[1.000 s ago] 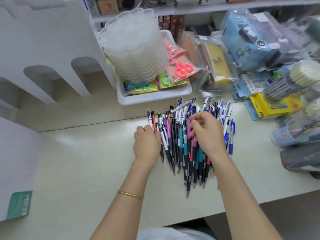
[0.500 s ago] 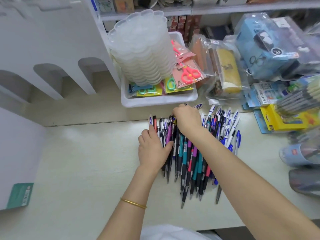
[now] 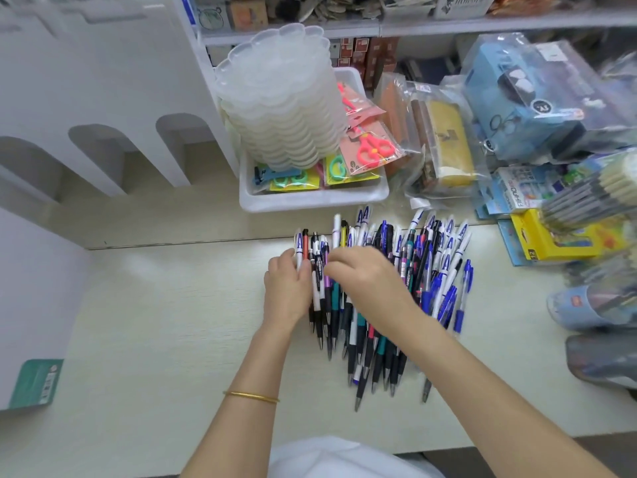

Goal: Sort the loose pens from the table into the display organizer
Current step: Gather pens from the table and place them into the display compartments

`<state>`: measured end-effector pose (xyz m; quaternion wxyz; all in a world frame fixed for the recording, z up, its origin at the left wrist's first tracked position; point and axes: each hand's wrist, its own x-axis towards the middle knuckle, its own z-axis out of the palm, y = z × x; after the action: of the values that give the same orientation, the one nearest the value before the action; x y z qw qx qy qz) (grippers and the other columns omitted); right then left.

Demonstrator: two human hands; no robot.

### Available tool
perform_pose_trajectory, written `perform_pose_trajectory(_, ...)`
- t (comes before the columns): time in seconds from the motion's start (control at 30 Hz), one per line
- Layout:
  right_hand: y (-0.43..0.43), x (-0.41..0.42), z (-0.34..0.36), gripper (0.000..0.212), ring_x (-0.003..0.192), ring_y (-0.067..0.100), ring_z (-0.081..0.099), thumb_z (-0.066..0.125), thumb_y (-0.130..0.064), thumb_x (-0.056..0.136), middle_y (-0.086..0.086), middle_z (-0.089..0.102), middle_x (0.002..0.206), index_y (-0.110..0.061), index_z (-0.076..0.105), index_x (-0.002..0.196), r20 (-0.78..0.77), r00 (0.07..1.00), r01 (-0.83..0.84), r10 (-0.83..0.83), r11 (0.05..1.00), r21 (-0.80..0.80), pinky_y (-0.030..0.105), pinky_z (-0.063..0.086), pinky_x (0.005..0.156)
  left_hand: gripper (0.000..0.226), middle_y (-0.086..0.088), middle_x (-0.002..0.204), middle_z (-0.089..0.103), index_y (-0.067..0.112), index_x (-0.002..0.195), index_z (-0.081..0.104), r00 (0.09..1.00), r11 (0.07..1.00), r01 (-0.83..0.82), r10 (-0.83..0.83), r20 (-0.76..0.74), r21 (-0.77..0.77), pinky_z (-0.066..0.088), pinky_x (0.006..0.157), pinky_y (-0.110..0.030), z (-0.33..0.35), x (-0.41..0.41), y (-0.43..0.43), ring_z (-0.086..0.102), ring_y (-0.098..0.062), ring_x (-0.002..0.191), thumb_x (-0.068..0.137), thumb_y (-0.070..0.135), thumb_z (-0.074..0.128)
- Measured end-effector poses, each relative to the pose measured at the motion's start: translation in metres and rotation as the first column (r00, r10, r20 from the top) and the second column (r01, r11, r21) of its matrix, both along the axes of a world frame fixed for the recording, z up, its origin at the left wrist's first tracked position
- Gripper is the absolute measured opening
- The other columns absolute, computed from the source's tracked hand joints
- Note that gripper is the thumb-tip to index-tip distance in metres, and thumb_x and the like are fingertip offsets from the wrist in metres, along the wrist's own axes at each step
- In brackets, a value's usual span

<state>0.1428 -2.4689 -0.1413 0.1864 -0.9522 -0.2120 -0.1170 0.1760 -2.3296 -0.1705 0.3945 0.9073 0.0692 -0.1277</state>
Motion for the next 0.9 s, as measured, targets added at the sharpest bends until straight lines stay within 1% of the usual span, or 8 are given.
perform_pose_trajectory(0.1,0.008,-0.005,-0.017,0.021,0.073,0.025,0.057,0.066,0.01,0.072,0.006,0.061,0.079,-0.008,0.064,0.083,-0.082,0.994,-0.078,0.076,0.997,-0.028,0.04,0.048,0.067,0.043,-0.019,0.124,0.057,0.004,0.135,0.05,0.999,0.996,-0.037,0.034,-0.04,-0.081,0.035,0.102,-0.04,0.0,0.007,0.004,0.045,-0.03,0.124,0.101,0.027,0.036)
perform_pose_trajectory(0.2,0.009,-0.015,-0.011,0.035,0.075,0.026,0.062,0.062,0.018,0.067,0.002,0.068,0.08,-0.011,0.068,0.086,-0.153,0.986,-0.059,0.064,0.998,0.036,0.043,0.05,0.069,0.043,-0.017,0.125,0.053,0.009,0.133,0.051,0.997,0.999,0.013,-0.016,-0.073,-0.037,0.032,0.103,-0.038,0.001,0.008,0.0,0.039,-0.028,0.125,0.101,0.037,0.039)
perform_pose_trajectory(0.3,0.0,-0.021,0.005,0.034,0.081,0.023,0.067,0.059,0.019,0.072,0.004,0.071,0.082,-0.009,0.071,0.087,-0.16,0.977,0.169,-0.139,0.966,0.197,0.044,0.055,0.078,0.055,-0.017,0.134,0.041,0.011,0.138,0.043,0.994,0.992,0.086,-0.08,-0.072,0.089,0.029,0.103,-0.038,0.001,0.002,-0.007,0.033,-0.03,0.126,0.098,0.048,0.042)
perform_pose_trajectory(0.4,-0.016,-0.022,0.015,0.027,0.089,0.017,0.061,0.05,0.011,0.085,0.003,0.067,0.091,-0.007,0.069,0.094,-0.289,0.889,0.444,-0.356,0.827,0.346,0.035,0.052,0.083,0.083,-0.016,0.144,0.03,0.007,0.149,0.021,0.987,0.953,0.158,-0.148,-0.058,0.258,0.029,0.106,-0.039,-0.001,-0.01,-0.015,0.028,-0.031,0.13,0.092,0.061,0.046)
perform_pose_trajectory(0.47,-0.019,-0.023,0.018,0.027,0.088,0.014,0.058,0.047,0.01,0.087,0.0,0.064,0.091,-0.007,0.067,0.093,-0.348,0.851,0.515,-0.394,0.759,0.399,0.032,0.05,0.082,0.093,-0.016,0.145,0.028,0.006,0.15,0.014,0.984,0.922,0.17,-0.176,-0.015,0.347,0.03,0.106,-0.038,-0.004,-0.015,-0.02,0.029,-0.031,0.129,0.088,0.064,0.05)
perform_pose_trajectory(0.6,-0.013,-0.025,0.019,0.027,0.088,0.017,0.059,0.044,0.01,0.087,0.0,0.062,0.09,-0.007,0.065,0.093,-0.407,0.821,0.558,-0.4,0.71,0.429,0.031,0.049,0.079,0.091,-0.016,0.142,0.031,0.007,0.15,0.014,0.98,0.9,0.163,-0.195,0.037,0.404,0.033,0.103,-0.036,-0.008,-0.015,-0.021,0.033,-0.031,0.124,0.089,0.063,0.05)
perform_pose_trajectory(0.73,-0.008,-0.028,0.015,0.028,0.089,0.017,0.059,0.044,0.009,0.087,-0.001,0.062,0.092,-0.009,0.065,0.096,-0.434,0.8,0.587,-0.414,0.692,0.421,0.032,0.05,0.081,0.085,-0.017,0.14,0.032,0.007,0.151,0.015,0.982,0.905,0.156,-0.185,0.035,0.395,0.032,0.102,-0.036,-0.007,-0.011,-0.023,0.033,-0.031,0.124,0.092,0.061,0.046)
perform_pose_trajectory(0.9,-0.006,-0.03,0.012,0.028,0.09,0.014,0.058,0.046,0.007,0.088,-0.003,0.062,0.094,-0.009,0.065,0.098,-0.449,0.783,0.609,-0.431,0.679,0.41,0.033,0.051,0.083,0.081,-0.018,0.137,0.036,0.003,0.147,0.019,0.99,0.891,0.116,-0.141,0.025,0.439,0.033,0.101,-0.037,-0.003,-0.004,-0.032,0.035,-0.032,0.123,0.093,0.054,0.049)
